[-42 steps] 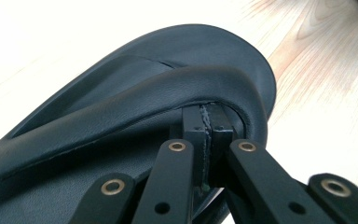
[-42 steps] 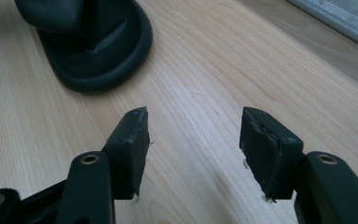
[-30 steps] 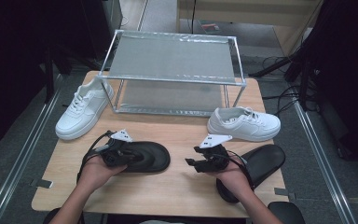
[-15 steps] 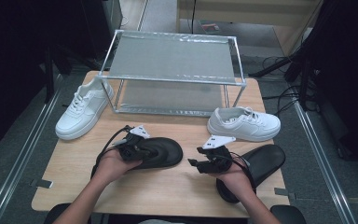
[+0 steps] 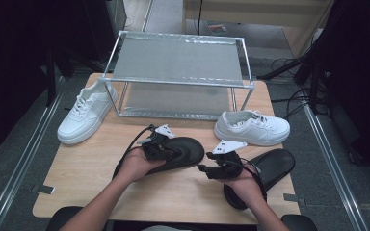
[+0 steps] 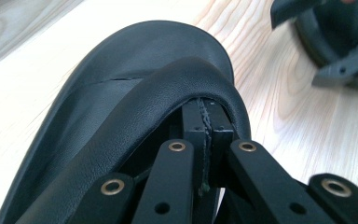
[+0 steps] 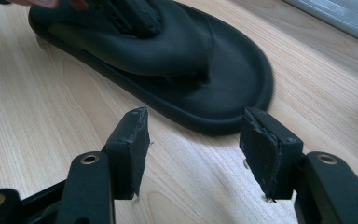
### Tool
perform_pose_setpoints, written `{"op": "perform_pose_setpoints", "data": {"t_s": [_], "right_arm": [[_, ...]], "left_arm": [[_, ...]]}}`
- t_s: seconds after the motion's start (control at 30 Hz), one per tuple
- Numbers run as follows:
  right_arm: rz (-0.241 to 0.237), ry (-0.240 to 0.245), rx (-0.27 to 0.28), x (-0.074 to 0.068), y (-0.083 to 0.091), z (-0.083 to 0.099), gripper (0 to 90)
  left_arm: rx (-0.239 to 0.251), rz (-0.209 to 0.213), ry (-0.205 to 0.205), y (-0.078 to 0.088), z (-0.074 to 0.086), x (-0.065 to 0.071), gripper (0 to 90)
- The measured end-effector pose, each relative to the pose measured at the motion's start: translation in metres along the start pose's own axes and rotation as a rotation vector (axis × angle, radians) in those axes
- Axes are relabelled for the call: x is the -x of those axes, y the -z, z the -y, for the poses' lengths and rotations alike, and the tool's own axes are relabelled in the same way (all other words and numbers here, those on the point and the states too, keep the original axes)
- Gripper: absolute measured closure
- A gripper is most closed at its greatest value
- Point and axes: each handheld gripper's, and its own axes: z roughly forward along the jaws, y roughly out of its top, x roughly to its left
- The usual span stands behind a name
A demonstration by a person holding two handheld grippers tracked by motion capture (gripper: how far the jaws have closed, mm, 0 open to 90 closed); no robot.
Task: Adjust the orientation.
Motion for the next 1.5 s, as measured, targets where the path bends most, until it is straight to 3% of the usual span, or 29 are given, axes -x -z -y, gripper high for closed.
{"op": "perform_pose_setpoints", "data": {"t_s": [0.2,0.3,0.37,0.5,0.63,0.7,0.9,1.1,1.27,1.37,1.5], "right_arm": [[-0.009,-0.008,0.002,0.000,0.000,0.000,45.3],[-0.017,-0.010,0.007,0.000,-0.001,-0.001,45.8],[-0.027,-0.019,0.011,0.000,-0.002,-0.002,45.8],[-0.034,-0.024,0.007,0.000,-0.003,-0.002,45.4],[-0.037,-0.022,0.005,-0.001,-0.005,-0.003,45.0],[-0.039,-0.021,0.001,-0.001,-0.006,-0.003,44.9],[-0.051,-0.032,0.019,-0.003,-0.006,-0.005,44.4],[-0.056,-0.038,0.039,-0.009,-0.008,-0.008,43.6],[-0.061,-0.018,0.060,-0.013,-0.012,-0.017,44.9],[-0.057,0.000,0.068,-0.016,-0.015,-0.022,44.4],[-0.053,-0.002,0.078,-0.017,-0.020,-0.028,44.5]], "left_arm": [[-0.009,0.002,-0.010,0.000,-0.002,-0.001,85.2],[-0.004,-0.027,0.004,0.007,0.000,-0.003,76.0],[-0.009,-0.050,-0.016,0.012,0.001,-0.004,72.1],[0.002,-0.057,-0.022,0.022,0.005,-0.005,66.3],[0.031,-0.053,0.001,0.032,0.008,-0.009,50.8],[0.026,-0.066,0.001,0.036,0.010,-0.012,49.3],[0.037,-0.065,0.038,0.048,0.016,-0.022,46.2],[0.044,-0.096,0.007,0.061,0.023,-0.027,46.4],[0.062,-0.112,0.038,0.073,0.029,-0.035,47.0],[0.067,-0.120,0.062,0.079,0.034,-0.042,49.9],[0.069,-0.142,0.045,0.085,0.041,-0.048,60.0]]}}
